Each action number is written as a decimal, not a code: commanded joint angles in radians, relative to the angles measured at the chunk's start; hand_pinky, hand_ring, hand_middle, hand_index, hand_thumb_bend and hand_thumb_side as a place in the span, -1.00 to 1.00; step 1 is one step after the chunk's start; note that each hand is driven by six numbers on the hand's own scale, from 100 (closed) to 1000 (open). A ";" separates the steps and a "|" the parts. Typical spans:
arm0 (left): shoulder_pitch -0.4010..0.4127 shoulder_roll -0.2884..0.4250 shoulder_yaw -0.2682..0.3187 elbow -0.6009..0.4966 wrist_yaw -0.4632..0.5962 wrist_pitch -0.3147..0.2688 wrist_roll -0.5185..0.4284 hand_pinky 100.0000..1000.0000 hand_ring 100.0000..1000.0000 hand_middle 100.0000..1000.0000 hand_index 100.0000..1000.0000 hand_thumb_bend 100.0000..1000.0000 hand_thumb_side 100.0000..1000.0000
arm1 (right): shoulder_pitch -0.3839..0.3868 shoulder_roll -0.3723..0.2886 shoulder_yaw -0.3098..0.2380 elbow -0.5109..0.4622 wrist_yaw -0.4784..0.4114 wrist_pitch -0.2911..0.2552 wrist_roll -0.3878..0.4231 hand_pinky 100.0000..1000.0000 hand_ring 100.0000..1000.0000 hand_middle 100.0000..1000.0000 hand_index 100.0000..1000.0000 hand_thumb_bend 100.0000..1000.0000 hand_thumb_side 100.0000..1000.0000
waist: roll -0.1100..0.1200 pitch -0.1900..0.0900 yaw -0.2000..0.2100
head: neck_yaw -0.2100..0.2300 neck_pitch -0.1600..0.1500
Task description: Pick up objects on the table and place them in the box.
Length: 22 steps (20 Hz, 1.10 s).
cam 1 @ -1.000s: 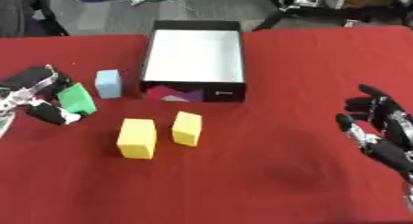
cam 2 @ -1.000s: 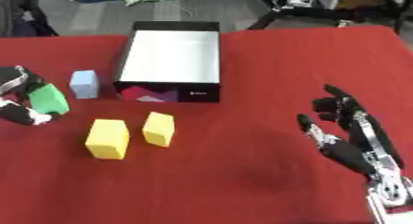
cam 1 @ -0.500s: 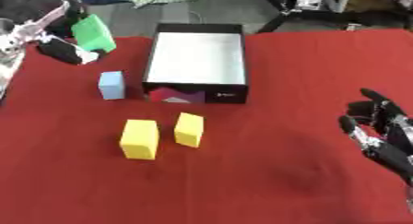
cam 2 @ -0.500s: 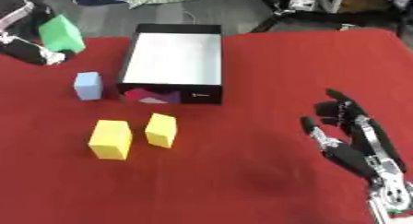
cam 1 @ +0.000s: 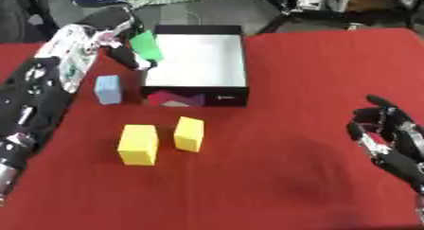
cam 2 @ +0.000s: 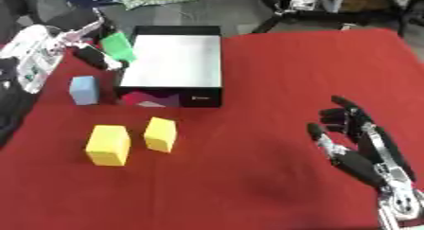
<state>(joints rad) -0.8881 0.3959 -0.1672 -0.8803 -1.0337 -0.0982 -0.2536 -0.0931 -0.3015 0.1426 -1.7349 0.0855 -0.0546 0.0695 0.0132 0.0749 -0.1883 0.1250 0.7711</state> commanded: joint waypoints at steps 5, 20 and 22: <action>-0.030 0.010 0.002 0.003 0.005 -0.041 0.074 0.52 0.43 0.42 0.66 1.00 0.36 | -0.009 -0.005 -0.002 -0.007 -0.005 -0.003 0.003 0.51 0.49 0.36 0.86 -0.38 -0.17 | -0.006 -0.037 0.000 | -0.009 -0.001; 0.003 0.281 0.074 -0.121 0.181 -0.102 -0.427 0.60 0.46 0.42 0.68 0.67 -0.48 | -0.004 -0.013 -0.007 -0.001 -0.001 -0.004 -0.002 0.51 0.49 0.36 0.86 -0.42 -0.16 | 0.009 -0.041 0.029 | -0.030 -0.001; 0.018 0.277 0.082 -0.060 0.146 -0.111 -0.490 0.60 0.46 0.44 0.68 0.50 -0.14 | -0.003 -0.014 -0.008 0.000 -0.001 -0.004 -0.002 0.51 0.49 0.36 0.86 -0.40 -0.16 | 0.008 -0.040 0.028 | -0.032 -0.001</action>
<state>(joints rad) -0.8552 0.6370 -0.0999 -0.9527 -0.8735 -0.2057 -0.7065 -0.0873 -0.2960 0.1416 -1.7280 0.0834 -0.0556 0.0678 0.0137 0.0686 -0.1596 0.0969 0.7711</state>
